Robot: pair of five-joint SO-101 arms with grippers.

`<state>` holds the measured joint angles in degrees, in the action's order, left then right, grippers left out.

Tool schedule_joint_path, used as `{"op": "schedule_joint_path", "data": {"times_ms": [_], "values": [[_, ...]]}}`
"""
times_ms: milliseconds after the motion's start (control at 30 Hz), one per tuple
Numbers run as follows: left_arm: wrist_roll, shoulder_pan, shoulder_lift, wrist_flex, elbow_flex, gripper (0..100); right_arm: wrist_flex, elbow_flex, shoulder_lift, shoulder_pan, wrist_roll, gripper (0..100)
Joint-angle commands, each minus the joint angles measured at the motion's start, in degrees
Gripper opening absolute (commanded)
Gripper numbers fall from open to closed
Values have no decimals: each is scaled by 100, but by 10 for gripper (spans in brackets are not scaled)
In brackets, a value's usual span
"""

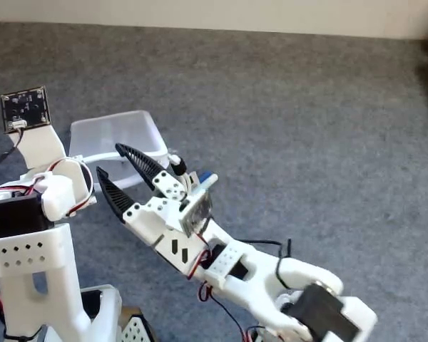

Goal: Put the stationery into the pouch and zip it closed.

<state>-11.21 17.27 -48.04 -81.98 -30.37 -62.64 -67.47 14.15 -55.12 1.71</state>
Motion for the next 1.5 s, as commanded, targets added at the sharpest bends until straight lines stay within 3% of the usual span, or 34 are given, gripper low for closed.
{"op": "schedule_joint_path", "data": {"times_ms": [0,233,400,600,933,1200,1367,1467], "values": [[-9,84,4,114,57,7,954,57,892,171,360,163],[-9,84,4,114,66,7,4207,690,2264,760,1310,163],[-9,57,4,123,110,8,6484,1481,2905,752,1354,163],[-18,48,4,237,110,9,8154,2070,3029,787,1371,163],[-18,48,4,237,92,9,10237,2633,3011,1367,2347,163],[-18,48,4,237,92,9,11073,2800,2949,1798,2602,163],[-18,48,4,237,101,9,11644,3310,2273,2114,2708,163],[-18,48,4,237,101,9,12180,3960,1560,2281,3305,163]]}}
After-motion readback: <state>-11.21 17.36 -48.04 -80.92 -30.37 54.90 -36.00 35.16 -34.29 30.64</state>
